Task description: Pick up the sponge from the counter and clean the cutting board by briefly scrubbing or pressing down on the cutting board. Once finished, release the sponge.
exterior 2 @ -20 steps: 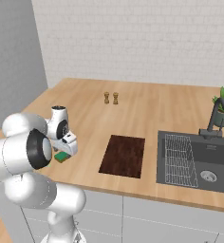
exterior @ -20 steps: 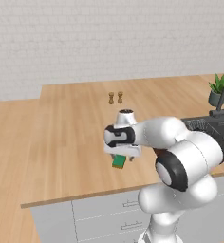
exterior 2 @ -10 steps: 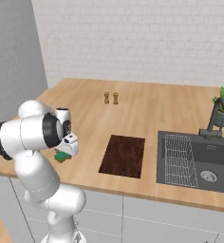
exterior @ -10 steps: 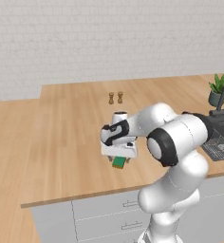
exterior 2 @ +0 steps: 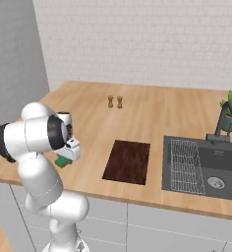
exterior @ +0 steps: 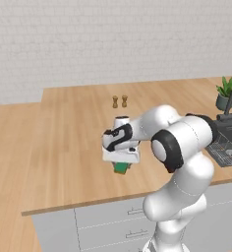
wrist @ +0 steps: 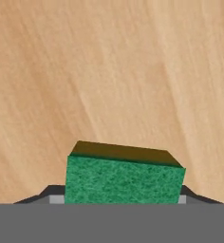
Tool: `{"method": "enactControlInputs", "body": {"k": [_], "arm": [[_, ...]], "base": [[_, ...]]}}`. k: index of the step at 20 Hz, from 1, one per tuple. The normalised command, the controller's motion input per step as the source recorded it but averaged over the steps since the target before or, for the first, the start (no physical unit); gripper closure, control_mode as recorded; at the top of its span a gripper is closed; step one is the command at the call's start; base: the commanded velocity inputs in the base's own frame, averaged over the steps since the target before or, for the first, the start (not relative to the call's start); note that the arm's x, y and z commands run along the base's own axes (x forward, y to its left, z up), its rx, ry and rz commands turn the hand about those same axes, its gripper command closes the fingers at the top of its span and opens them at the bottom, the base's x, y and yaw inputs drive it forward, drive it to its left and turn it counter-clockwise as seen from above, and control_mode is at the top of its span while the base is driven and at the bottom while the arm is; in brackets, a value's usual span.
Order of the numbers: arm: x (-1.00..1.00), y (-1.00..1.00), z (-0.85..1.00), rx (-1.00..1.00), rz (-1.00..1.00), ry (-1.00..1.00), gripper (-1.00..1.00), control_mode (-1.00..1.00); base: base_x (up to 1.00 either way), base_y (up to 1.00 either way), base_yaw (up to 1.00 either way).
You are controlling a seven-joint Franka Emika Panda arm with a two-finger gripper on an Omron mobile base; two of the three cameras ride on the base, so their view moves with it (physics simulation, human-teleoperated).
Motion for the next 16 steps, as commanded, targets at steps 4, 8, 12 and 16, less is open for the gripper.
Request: {"method": "enactControlInputs", "body": {"k": [4,8,12,16], "arm": [[0.21,-0.90,0.27,0.04,-0.04,0.00,1.00,-1.00],[0.28,-1.00,0.61,0.09,-0.06,0.00,1.00,-1.00],[0.18,-1.00,0.31,0.02,-0.06,0.01,1.00,-1.00],[-0.01,-1.00,-0.15,0.00,-0.06,0.06,1.00,-1.00]], "base": [[0.00,0.00,0.00],[0.00,0.00,0.00],[0.00,0.00,0.00],[0.00,0.00,0.00]]}}
